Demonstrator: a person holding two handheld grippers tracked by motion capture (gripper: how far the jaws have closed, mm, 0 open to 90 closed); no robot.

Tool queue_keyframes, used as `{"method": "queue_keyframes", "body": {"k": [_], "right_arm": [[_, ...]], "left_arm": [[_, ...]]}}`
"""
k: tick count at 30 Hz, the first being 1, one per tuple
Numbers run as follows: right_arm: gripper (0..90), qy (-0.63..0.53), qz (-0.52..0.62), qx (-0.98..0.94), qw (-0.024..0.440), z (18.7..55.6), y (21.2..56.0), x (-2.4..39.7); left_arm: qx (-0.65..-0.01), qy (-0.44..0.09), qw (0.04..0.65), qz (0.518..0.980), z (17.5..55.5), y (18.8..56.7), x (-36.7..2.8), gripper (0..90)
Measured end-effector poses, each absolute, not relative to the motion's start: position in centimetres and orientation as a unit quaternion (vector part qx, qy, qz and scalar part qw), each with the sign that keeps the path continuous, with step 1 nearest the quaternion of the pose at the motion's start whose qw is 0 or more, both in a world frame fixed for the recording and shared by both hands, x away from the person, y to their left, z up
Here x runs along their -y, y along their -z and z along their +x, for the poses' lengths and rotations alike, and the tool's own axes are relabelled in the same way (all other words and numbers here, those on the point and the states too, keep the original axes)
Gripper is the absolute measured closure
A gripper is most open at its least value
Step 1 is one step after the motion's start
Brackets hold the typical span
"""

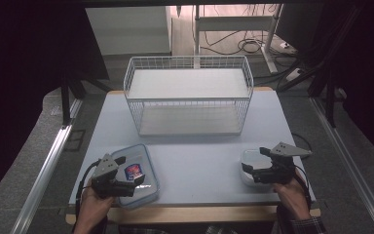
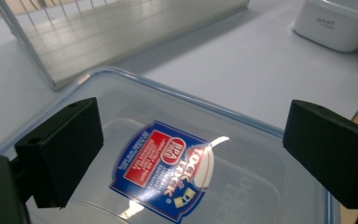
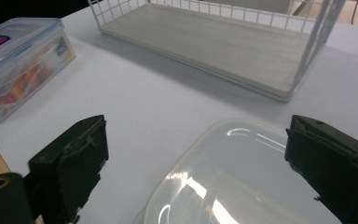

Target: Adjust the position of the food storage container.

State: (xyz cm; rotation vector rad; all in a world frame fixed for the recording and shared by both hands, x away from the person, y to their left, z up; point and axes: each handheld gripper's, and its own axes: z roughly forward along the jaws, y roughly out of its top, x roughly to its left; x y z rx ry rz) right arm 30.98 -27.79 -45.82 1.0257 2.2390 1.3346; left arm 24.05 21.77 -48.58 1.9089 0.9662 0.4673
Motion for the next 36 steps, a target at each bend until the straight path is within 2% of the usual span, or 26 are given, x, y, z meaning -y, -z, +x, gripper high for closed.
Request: {"method": "queue_keyframes", "body": {"k": [5, 8, 13, 15, 21, 24, 25, 26, 28, 36], "right_arm": [[6.9, -0.474, 0.388, -0.774, 0.160, 31.0, 45.6, 28.1], [1.2, -0.451, 0.388, -0.783, 0.184, 31.1, 46.1, 28.1], [2.4, -0.441, 0.392, -0.790, 0.168, 31.2, 46.5, 27.8], [10.3, -0.433, 0.388, -0.795, 0.171, 31.1, 46.4, 27.6], [58.2, -0.414, 0.377, -0.813, 0.159, 30.7, 45.8, 27.1], [77.8, -0.410, 0.367, -0.821, 0.152, 30.4, 45.6, 26.4], [77.8, -0.410, 0.367, -0.821, 0.152, 30.4, 45.6, 26.4], [86.6, -0.406, 0.356, -0.829, 0.146, 30.1, 45.6, 25.7], [89.3, -0.401, 0.349, -0.836, 0.136, 29.9, 45.7, 25.2], [89.6, -0.366, 0.348, -0.855, 0.120, 30.0, 47.0, 24.2]], "left_arm": [[-0.385, -0.199, 0.443, 0.785, 24.0, 48.7, -21.4, 6.5], [-0.405, -0.181, 0.438, 0.782, 24.1, 48.7, -21.5, 6.5], [-0.407, -0.188, 0.435, 0.781, 24.0, 48.5, -21.5, 5.3], [-0.407, -0.192, 0.436, 0.779, 23.9, 48.4, -21.4, 4.8], [-0.408, -0.189, 0.448, 0.773, 23.7, 48.2, -21.7, 3.6], [-0.408, -0.189, 0.453, 0.769, 23.7, 48.0, -21.9, 4.4], [-0.408, -0.189, 0.453, 0.769, 23.7, 48.0, -21.9, 4.5], [-0.408, -0.191, 0.451, 0.770, 23.6, 48.0, -21.9, 4.6], [-0.405, -0.196, 0.450, 0.771, 23.5, 47.9, -21.9, 5.1], [-0.414, -0.203, 0.441, 0.770, 23.5, 47.9, -21.9, 8.5]]}}
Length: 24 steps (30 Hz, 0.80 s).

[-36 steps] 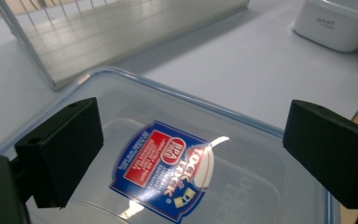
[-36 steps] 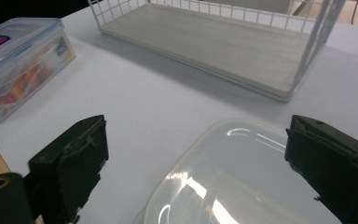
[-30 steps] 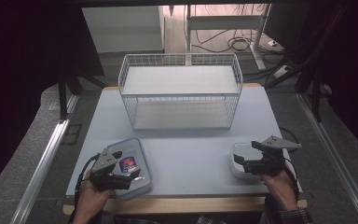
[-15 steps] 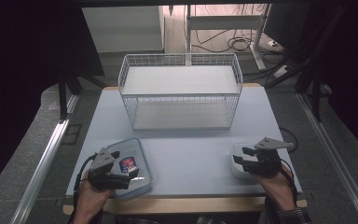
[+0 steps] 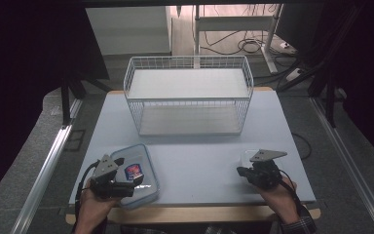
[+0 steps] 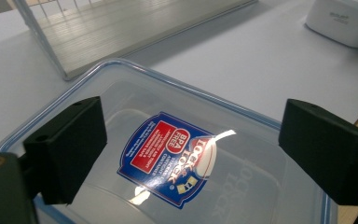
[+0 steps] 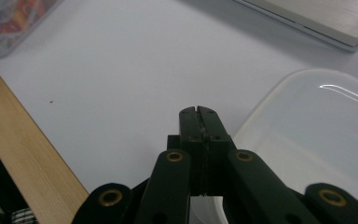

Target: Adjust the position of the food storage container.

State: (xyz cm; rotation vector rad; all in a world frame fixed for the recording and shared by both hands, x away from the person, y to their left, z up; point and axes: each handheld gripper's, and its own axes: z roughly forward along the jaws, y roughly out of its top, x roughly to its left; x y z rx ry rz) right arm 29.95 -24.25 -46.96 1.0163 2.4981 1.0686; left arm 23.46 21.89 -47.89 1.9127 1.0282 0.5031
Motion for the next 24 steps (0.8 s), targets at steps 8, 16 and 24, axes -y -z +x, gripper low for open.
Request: {"method": "queue_keyframes", "body": {"k": [8, 16, 24], "right_arm": [[89.6, -0.361, 0.361, -0.849, 0.136, 30.7, 46.7, 26.2], [89.6, -0.360, 0.379, -0.840, 0.148, 31.7, 46.7, 28.6], [89.6, -0.359, 0.391, -0.831, 0.165, 32.4, 46.8, 29.5]], "left_arm": [[-0.421, -0.210, 0.434, 0.768, 23.4, 47.7, -21.9, 12.3], [-0.420, -0.211, 0.432, 0.770, 23.3, 47.6, -22.2, 14.3], [-0.417, -0.210, 0.423, 0.777, 23.0, 47.4, -22.9, 20.7]]}}
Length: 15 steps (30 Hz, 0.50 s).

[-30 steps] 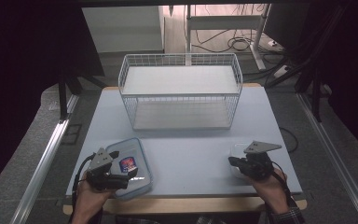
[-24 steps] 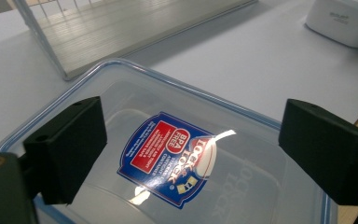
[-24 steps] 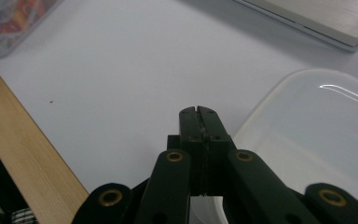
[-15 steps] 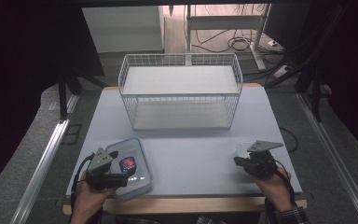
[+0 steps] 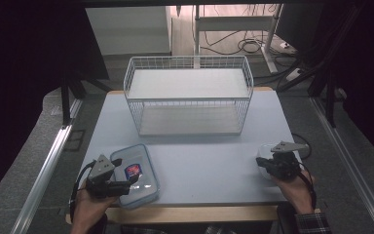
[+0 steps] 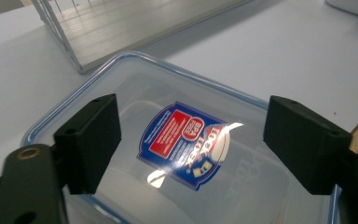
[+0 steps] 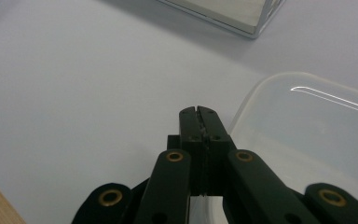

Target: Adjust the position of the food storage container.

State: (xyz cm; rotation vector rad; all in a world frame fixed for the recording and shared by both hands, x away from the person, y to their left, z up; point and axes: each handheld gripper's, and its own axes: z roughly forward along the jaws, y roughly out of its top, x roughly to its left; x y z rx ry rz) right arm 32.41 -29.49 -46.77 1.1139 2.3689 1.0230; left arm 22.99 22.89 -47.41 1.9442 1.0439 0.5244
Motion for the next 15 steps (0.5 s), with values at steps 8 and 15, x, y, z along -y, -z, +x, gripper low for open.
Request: {"method": "queue_keyframes", "body": {"k": [8, 15], "right_arm": [[89.5, -0.383, 0.375, -0.826, 0.175, 31.5, 46.1, 29.0], [88.0, -0.380, 0.366, -0.832, 0.171, 31.3, 46.2, 28.4]], "left_arm": [[-0.446, -0.182, 0.427, 0.766, 21.6, 47.6, -26.2, 73.0], [-0.472, -0.169, 0.386, 0.775, 20.0, 49.3, -28.0, 90.0]]}}
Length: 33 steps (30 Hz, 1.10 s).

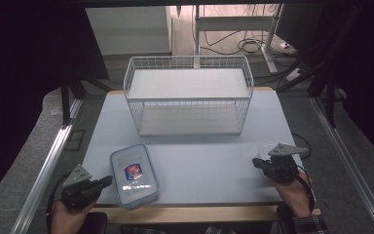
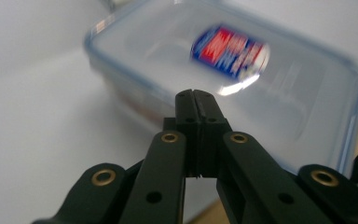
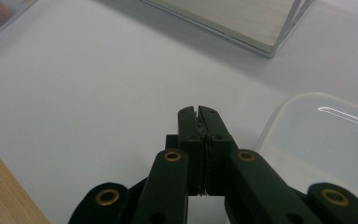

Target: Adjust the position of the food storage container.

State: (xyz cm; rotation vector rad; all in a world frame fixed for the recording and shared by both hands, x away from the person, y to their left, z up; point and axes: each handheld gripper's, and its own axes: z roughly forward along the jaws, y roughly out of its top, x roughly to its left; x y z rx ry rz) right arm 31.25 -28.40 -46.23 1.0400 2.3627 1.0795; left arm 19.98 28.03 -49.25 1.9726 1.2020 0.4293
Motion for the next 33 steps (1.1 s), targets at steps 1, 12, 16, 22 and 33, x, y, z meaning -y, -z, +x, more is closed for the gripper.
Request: {"method": "queue_keyframes", "body": {"k": [1, 12, 16, 22, 33], "right_arm": [[87.6, -0.380, 0.365, -0.832, 0.171, 31.2, 46.2, 28.3], [85.8, -0.380, 0.351, -0.838, 0.173, 30.9, 46.3, 27.2], [84.9, -0.382, 0.346, -0.840, 0.171, 30.8, 46.3, 26.9], [84.4, -0.383, 0.342, -0.841, 0.168, 30.8, 46.4, 26.6], [84.0, -0.390, 0.336, -0.842, 0.161, 30.6, 46.4, 25.9]], "left_arm": [[-0.474, -0.165, 0.377, 0.779, 19.9, 49.6, -28.0, 90.0], [-0.466, -0.133, 0.390, 0.783, 19.9, 49.8, -27.3, 90.0], [-0.452, -0.121, 0.399, 0.789, 20.1, 49.7, -26.3, 90.0], [-0.431, -0.111, 0.412, 0.795, 20.8, 49.8, -24.5, 90.0], [-0.394, -0.098, 0.443, 0.799, 23.2, 50.1, -19.7, 90.0]]}}
